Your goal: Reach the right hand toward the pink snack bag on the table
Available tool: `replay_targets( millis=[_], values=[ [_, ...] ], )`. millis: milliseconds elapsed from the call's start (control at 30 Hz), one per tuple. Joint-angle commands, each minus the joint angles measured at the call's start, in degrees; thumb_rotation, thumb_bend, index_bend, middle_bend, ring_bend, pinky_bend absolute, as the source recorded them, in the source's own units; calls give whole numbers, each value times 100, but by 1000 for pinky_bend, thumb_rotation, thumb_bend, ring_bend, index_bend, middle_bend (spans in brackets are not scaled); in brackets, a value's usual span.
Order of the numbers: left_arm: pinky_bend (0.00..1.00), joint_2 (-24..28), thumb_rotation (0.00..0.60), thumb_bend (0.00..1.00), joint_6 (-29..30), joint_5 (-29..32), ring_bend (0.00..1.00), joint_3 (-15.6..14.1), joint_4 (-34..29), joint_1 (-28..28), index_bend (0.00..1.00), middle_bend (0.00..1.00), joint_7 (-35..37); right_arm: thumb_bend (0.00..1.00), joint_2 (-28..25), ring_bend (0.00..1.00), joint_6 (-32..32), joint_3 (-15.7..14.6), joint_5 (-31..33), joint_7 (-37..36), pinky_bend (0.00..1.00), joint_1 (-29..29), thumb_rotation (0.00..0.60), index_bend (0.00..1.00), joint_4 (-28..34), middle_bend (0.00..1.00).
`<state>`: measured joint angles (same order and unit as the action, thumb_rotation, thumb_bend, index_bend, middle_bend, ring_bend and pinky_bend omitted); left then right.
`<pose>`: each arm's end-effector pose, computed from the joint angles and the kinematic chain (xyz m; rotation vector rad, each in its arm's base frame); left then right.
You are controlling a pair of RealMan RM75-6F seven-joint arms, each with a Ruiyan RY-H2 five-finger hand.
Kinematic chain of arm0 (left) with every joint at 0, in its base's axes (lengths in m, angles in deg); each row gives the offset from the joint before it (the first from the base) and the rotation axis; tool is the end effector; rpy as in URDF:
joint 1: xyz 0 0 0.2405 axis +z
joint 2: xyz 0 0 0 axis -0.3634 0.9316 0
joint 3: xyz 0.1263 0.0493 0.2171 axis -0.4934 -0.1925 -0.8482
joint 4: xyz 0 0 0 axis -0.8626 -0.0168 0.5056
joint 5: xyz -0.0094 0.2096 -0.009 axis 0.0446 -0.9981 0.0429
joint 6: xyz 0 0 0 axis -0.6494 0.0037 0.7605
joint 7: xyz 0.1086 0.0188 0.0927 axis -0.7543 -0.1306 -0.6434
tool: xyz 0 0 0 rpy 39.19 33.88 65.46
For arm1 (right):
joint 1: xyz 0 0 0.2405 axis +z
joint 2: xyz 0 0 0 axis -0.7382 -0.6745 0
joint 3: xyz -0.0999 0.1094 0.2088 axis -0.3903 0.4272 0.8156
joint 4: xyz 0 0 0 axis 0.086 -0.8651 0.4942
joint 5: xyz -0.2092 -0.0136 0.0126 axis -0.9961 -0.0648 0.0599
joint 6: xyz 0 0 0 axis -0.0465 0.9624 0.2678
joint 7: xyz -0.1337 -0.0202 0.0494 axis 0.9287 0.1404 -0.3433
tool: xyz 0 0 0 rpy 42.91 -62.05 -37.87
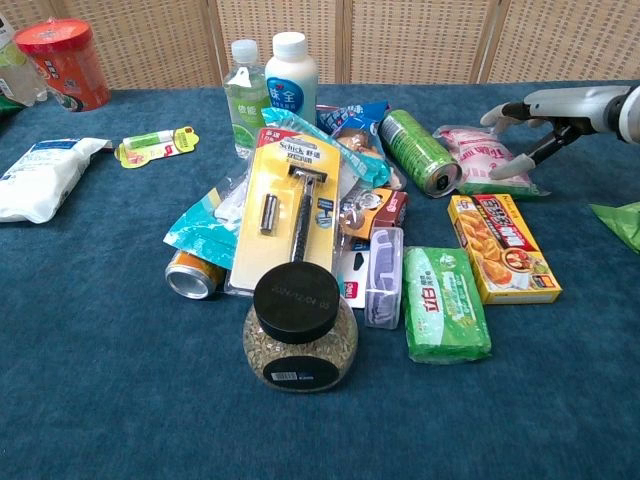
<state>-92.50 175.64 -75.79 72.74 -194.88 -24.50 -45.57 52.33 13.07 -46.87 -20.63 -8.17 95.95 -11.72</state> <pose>-0.2274 0.1567 0.1557 -1.4071 -0.9781 -1.1476 -0.2352 -0.4403 0.0257 1.7638 -1.1327 0.6615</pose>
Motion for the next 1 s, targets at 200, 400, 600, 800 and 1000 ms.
replay_targets(
  millis=[200, 400, 600, 800, 1000],
  values=[
    [0, 38, 600, 479, 91, -24, 0, -13, 10, 62, 0, 0, 61, 193, 453, 44, -447, -99, -19, -72, 311, 247, 454, 0, -765, 13],
    [0, 54, 600, 480, 155, -96, 0, -42, 27, 108, 0, 0, 75, 199, 559, 874, -7, 62, -271, -595, 970, 189, 600, 476, -811, 751],
    [0, 13, 600, 480, 107, -70, 0, -15, 87, 73, 0, 0, 189, 189, 343, 1000, 355, 108, -486, -958, 1000, 57, 600, 631, -540, 998],
    [0, -31, 600, 479, 44, -49, 0, -11, 155, 41, 0, 0, 255, 190, -72, 1000, 912, 289, -458, -1204, 1000, -215, 600, 657, 90, 1000],
    [0, -68, 600, 477, 51, -41, 0, -13, 232, 46, 0, 0, 345, 184, -662, 1000, 1578, 496, -370, -1336, 1000, -598, 600, 656, 961, 1000]
  ],
)
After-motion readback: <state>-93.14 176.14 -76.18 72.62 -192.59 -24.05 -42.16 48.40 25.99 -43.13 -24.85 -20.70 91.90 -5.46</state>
